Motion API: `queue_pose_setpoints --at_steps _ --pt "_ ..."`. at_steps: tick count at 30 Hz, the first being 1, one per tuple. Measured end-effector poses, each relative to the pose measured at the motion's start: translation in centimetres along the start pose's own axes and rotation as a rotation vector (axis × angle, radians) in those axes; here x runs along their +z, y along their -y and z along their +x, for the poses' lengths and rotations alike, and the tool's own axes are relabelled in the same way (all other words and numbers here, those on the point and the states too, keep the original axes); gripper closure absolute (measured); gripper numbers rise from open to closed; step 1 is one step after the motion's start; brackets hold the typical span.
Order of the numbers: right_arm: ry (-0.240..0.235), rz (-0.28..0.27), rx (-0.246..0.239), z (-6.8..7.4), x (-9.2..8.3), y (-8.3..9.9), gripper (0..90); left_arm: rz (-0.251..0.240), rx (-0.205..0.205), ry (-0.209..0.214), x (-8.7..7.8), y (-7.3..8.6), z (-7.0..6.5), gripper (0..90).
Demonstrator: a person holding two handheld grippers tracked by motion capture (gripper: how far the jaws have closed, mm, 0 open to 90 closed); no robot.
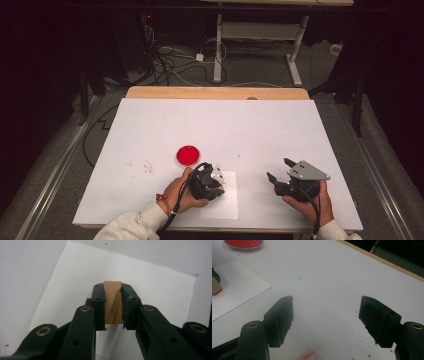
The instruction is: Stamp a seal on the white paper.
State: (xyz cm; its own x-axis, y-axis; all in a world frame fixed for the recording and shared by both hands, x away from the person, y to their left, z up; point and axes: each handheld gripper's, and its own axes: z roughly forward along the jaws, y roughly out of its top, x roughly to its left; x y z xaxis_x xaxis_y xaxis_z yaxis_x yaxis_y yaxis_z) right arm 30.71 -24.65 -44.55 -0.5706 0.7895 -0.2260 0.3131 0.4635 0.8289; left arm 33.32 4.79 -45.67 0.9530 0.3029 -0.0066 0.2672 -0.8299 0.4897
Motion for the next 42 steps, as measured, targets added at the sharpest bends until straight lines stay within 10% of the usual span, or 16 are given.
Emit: queue_pose_setpoints --at_steps 32,42 --pt "0.003 -0.007 -0.009 0.0 -0.2 -0.1 28.3 0.026 0.047 -0.042 0.0 -0.4 -0.4 73.9" --pt "0.008 -0.010 -0.002 -0.2 -0.3 0.0 28.3 -0.068 0.019 -0.033 -2.1 -0.5 0.2 73.8"
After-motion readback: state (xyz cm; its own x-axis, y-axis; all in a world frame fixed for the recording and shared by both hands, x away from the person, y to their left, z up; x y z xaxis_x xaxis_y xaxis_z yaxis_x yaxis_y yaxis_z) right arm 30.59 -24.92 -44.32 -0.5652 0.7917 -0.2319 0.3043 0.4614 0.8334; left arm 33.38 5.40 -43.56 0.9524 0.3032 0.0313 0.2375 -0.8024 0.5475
